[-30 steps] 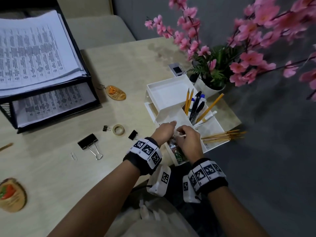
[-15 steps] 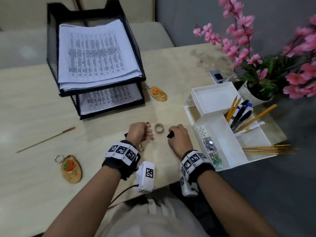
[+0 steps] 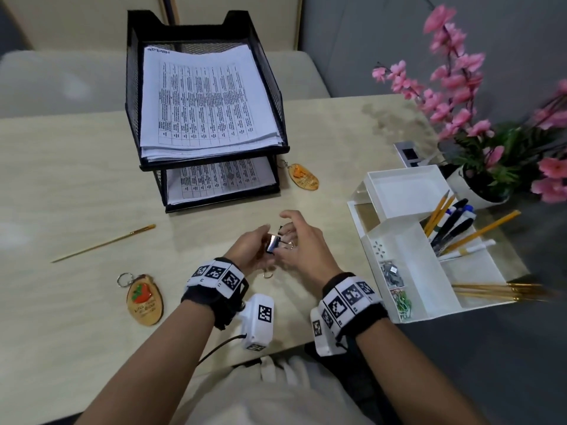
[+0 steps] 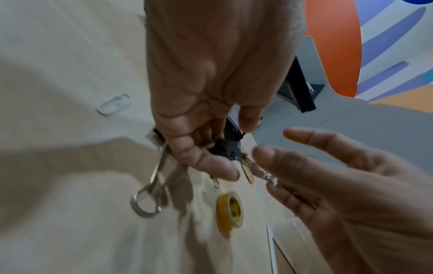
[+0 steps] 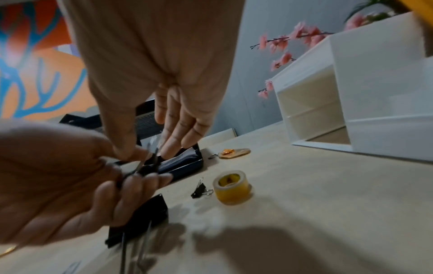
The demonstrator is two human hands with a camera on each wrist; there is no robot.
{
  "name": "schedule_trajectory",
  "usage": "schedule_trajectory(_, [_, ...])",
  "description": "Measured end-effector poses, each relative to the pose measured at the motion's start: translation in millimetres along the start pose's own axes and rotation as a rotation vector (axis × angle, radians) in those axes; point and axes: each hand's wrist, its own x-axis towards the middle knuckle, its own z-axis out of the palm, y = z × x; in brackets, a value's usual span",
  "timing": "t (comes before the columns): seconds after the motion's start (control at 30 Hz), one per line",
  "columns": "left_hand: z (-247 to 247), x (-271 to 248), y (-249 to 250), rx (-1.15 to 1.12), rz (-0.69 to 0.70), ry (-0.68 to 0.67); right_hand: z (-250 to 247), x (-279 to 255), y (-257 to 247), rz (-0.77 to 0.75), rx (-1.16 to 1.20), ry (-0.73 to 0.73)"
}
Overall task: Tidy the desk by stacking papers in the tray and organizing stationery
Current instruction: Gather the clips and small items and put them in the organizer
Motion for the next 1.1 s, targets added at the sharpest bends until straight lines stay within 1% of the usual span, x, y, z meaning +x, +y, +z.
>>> schedule_trajectory(0.03, [-4,-2,1,0.003,0.014,-0.003,0,2,-1,-0.012,0.036,0.035])
schedule_trajectory(0.1, [-13,-3,2,-0.005,0.070,0.025,3,7,4,-0.006,0.092,0.164])
schedule_trajectory(0.17, [-23,-4,2,-0.015,0.153,0.119,13,11,11,0.068,0.032,0.255])
schedule_trajectory(0.2, [-28,-5,3,-0.019,0.196,0.174,21,12,14,0.110,-0.041,0.241])
schedule_trajectory(0.23, [-33,-7,4,-0.020,0.236,0.219,30,14,16,0.131,-0.123,0.190])
schedule_trajectory(0.27, [-36,-8,4,-0.015,0.271,0.254,40,13,15,0.152,-0.221,0.106])
schedule_trajectory(0.3, [-39,-10,5,-0.001,0.301,0.280,49,13,17,0.145,-0.328,0.032])
schedule_trajectory(0.33, [-42,-11,6,0.022,0.325,0.302,57,12,16,0.132,-0.428,-0.011])
schedule_trajectory(0.37, [-44,-12,7,0.045,0.340,0.320,64,13,18,0.119,-0.501,-0.024])
schedule_trajectory(0.43, [-48,-12,9,0.090,0.349,0.345,69,12,19,0.141,-0.550,-0.011])
schedule_trajectory(0.5, [-48,-11,11,0.139,0.349,0.343,67,11,20,0.185,-0.497,-0.025])
schedule_trajectory(0.57, [-41,-10,12,0.175,0.373,0.304,58,7,21,0.229,-0.377,-0.016])
schedule_trajectory(0.67, [-21,-5,16,0.160,0.411,0.223,36,-3,28,0.283,-0.196,0.060])
schedule_trajectory(0.77, [15,0,18,0.184,0.423,0.101,5,-21,34,0.303,-0.091,0.207])
schedule_trajectory(0.83, [45,2,17,0.265,0.448,0.019,-25,-36,38,0.302,-0.037,0.350])
schedule_trajectory(0.9, [69,4,15,0.334,0.466,-0.053,-58,-50,40,0.304,-0.050,0.485])
schedule_trajectory(0.97, [95,7,10,0.390,0.464,-0.128,-94,-63,50,0.319,-0.139,0.592])
schedule_trajectory(1.03, [117,9,5,0.441,0.462,-0.181,-124,-67,64,0.340,-0.183,0.654])
schedule_trajectory(1.1, [135,11,0,0.468,0.458,-0.226,-145,-64,79,0.396,-0.194,0.673])
